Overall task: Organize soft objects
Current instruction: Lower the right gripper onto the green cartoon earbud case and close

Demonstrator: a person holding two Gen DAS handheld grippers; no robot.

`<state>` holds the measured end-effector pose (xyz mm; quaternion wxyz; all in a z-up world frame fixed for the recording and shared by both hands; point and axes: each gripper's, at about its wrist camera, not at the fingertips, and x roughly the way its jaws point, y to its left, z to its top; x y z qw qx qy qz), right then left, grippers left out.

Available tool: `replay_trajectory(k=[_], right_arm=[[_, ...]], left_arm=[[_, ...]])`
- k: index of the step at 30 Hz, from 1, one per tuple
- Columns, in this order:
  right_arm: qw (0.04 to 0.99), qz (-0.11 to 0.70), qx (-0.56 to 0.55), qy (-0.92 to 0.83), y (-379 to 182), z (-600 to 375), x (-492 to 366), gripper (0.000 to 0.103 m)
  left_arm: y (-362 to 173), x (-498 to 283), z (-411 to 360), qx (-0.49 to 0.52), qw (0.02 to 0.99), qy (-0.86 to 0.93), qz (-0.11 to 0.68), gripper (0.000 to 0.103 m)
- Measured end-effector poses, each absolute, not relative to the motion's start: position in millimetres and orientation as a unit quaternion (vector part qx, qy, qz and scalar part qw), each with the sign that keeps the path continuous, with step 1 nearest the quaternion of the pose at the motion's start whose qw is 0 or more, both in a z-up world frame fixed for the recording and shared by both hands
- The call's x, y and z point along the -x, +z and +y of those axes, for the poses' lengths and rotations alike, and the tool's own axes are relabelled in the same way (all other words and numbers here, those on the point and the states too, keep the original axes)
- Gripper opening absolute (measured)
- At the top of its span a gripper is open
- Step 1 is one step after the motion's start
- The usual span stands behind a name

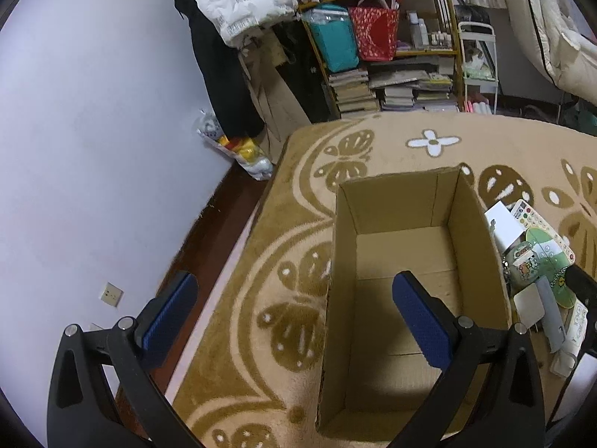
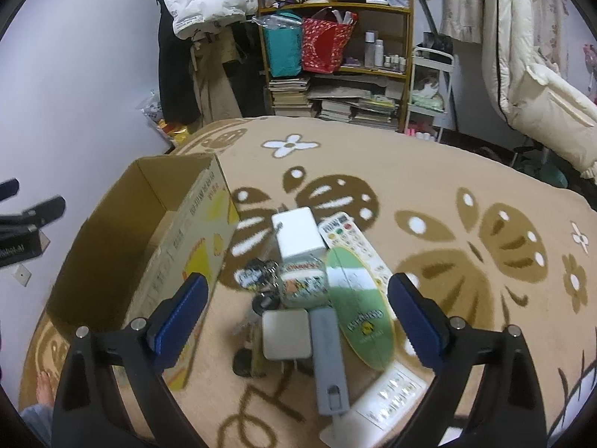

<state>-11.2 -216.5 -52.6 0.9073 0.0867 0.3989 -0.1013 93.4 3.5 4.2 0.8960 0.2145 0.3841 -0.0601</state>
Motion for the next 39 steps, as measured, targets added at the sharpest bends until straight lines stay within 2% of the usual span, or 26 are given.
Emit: replay_trajectory(k=[2, 4, 13, 16, 19, 21, 24, 26, 29, 32, 34, 39], right_arm=[[0.906, 0.401, -0.092, -0.096, -54.1, -217.1, 0.0, 0.099], [0.906, 0.402, -0.102, -0.089, -57.0, -218.8, -10.5, 0.092], [0.9, 0.418, -0.088, -0.085, -77.3, -226.2, -52.7, 0.091], [0.893, 0.432, -0.089, -0.086, -88.5, -233.2, -60.0, 0.091], [0.887, 0.443, -0.097, -0.085, -99.1, -240.0, -62.6, 0.091], [0.884, 0.449, -0.097, -0.083, -105.3, -243.9, -63.1, 0.09], [0.876, 0.462, -0.118, -0.079, -115.5, -250.5, -61.5, 0.083], [0.869, 0.468, -0.141, -0.073, -122.3, -255.4, -60.4, 0.081], [0.864, 0.478, -0.138, -0.074, -131.7, -255.0, -60.3, 0.079], [0.855, 0.492, -0.146, -0.07, -142.2, -256.7, -61.9, 0.067], [0.851, 0.497, -0.157, -0.066, -148.3, -258.9, -62.5, 0.064], [0.852, 0.5, -0.143, -0.064, -150.5, -253.5, -63.1, 0.063]], left_arm=[[-5.1, -99.9, 5.5, -0.205, 0.892, -0.064, 0.399, 0.103], [-14.9, -106.6, 6.2, -0.2, 0.886, -0.064, 0.413, 0.103], [-48.9, -127.9, 9.2, -0.19, 0.867, -0.065, 0.456, 0.102], [-56.9, -132.1, 12.0, -0.188, 0.861, -0.062, 0.468, 0.093], [-67.2, -136.3, 13.0, -0.191, 0.855, -0.055, 0.479, 0.091], [-73.8, -137.6, 12.0, -0.197, 0.851, -0.056, 0.484, 0.086], [-82.2, -139.9, 11.5, -0.198, 0.844, -0.056, 0.495, 0.075], [-88.3, -142.0, 12.3, -0.193, 0.839, -0.055, 0.505, 0.057], [-93.9, -143.0, 14.5, -0.168, 0.833, -0.077, 0.522, 0.035], [-96.0, -141.4, 8.1, -0.172, 0.831, -0.088, 0.522, 0.024], [-98.9, -141.1, 5.6, -0.17, 0.828, -0.096, 0.525, 0.019], [-101.9, -139.4, 3.6, -0.17, 0.829, -0.101, 0.523, 0.016]])
